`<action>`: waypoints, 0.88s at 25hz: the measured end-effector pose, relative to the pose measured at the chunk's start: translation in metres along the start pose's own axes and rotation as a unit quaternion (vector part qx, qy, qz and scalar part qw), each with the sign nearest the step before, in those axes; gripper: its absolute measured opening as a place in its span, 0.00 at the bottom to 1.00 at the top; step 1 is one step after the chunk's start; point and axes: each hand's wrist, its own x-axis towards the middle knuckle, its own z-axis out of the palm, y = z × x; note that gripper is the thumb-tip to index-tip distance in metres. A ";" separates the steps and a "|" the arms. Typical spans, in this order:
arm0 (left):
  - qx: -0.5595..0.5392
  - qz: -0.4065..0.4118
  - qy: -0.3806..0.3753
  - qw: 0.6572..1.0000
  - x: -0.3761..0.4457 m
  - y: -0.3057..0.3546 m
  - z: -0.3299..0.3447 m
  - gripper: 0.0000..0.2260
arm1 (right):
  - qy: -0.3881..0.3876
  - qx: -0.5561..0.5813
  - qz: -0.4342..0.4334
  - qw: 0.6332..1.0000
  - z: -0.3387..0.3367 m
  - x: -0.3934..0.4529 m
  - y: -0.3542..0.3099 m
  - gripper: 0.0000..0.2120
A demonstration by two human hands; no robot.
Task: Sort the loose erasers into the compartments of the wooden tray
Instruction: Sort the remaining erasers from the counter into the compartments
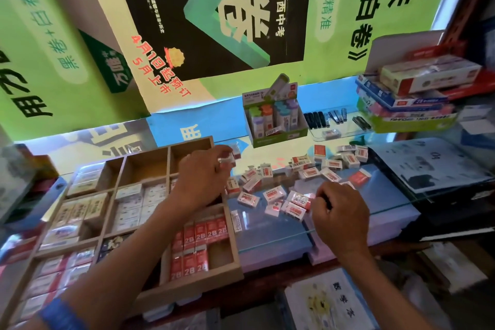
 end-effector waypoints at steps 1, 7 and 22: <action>-0.019 -0.011 0.028 0.999 0.006 -0.007 -0.001 0.15 | 0.003 -0.007 -0.009 1.000 0.001 0.000 0.001 0.08; 0.204 0.005 -0.162 0.965 0.049 -0.008 -0.002 0.18 | 0.015 -0.028 -0.029 0.999 0.006 -0.003 0.004 0.08; 0.162 0.037 -0.293 0.941 0.072 0.003 -0.002 0.30 | 0.047 -0.043 -0.056 0.996 0.012 -0.002 0.009 0.09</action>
